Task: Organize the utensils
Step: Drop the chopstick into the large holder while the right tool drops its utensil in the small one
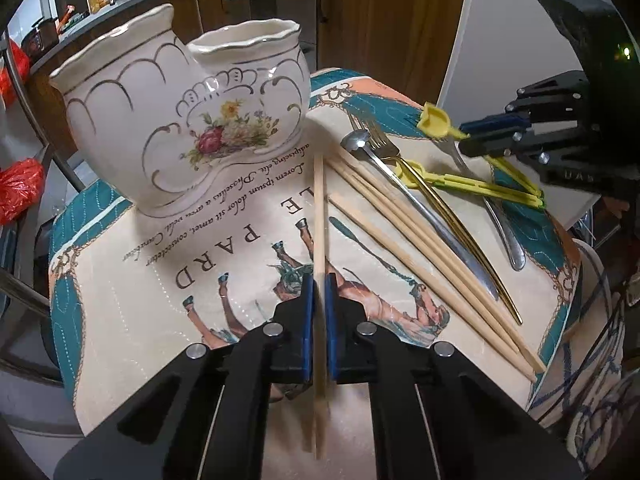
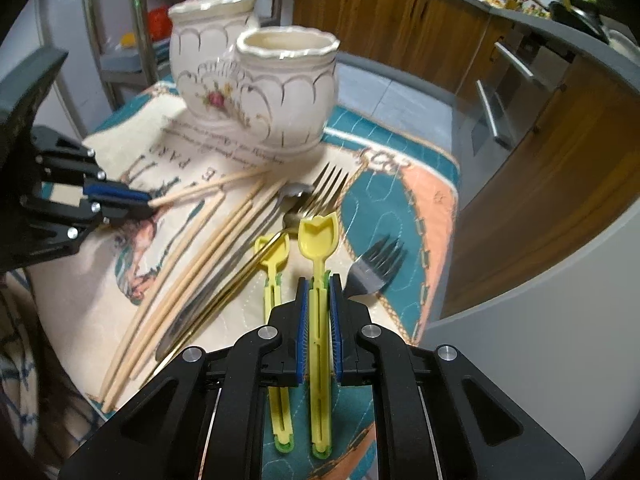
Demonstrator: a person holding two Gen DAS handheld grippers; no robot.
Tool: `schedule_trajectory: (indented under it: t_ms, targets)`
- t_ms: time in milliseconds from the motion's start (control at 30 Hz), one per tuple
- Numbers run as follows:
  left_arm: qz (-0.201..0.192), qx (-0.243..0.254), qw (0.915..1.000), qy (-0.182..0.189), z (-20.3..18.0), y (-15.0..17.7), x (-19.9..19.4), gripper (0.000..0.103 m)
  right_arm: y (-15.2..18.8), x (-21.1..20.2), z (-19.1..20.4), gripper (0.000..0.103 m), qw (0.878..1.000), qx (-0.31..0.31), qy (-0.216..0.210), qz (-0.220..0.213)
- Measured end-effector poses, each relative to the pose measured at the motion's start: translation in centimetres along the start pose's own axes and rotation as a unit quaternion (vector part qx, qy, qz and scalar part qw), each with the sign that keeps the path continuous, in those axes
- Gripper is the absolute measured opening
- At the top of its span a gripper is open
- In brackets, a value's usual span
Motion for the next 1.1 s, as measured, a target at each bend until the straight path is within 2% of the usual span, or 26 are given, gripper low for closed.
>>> schedule_trajectory:
  t_ms: [200, 233, 300, 400, 600, 800, 967, 1100]
  targets:
    - [-0.035, -0.010, 0.9992, 0.017, 1.0, 0.4, -3.3, 0.006, -1.0, -2.9, -0.1, 0.011, 0.998, 0.022, -0.013, -0.057]
    - [-0.051, -0.011, 0.9983, 0.025, 1.2, 0.3, -4.4, 0.006, -1.3, -3.4, -0.1, 0.011, 0.997, 0.025, -0.015, -0.068]
    - [-0.068, -0.011, 0.9974, 0.022, 1.5, -0.1, -5.6, 0.006, -2.2, -4.7, 0.0, 0.011, 0.995, 0.031, -0.021, -0.094]
    - [-0.116, -0.008, 0.9930, 0.021, 2.2, -1.1, -8.5, 0.006, -3.7, -6.3, 0.3, 0.011, 0.990, 0.043, -0.032, -0.131]
    - [-0.214, -0.035, 0.9762, 0.001, 5.2, -5.2, -13.4, 0.006, -8.5, -9.1, 0.0, 0.011, 0.970, 0.089, -0.055, -0.219]
    - [-0.298, -0.071, 0.9518, 0.003, 9.4, -10.4, -16.2, 0.006, -14.2, -9.4, -1.0, 0.011, 0.947, 0.140, -0.086, -0.275]
    - [-0.333, -0.096, 0.9378, 0.022, 11.4, -14.2, -15.0, 0.006, -17.6, -8.1, -1.9, 0.011, 0.926, 0.184, -0.115, -0.307]
    - [-0.343, -0.115, 0.9309, 0.049, 12.3, -16.1, -13.0, 0.006, -19.3, -6.2, -2.8, 0.011, 0.918, 0.211, -0.114, -0.316]
Point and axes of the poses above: each gripper's, at about its wrist camera, not at the fingertips, and x roughly the way its jaws point, z to its left, y to its underside, the point moved 8 cm from there along x, roughly the way its jaws point, and after that the axes turned 2 degrees about z, right-handed, at the moved point
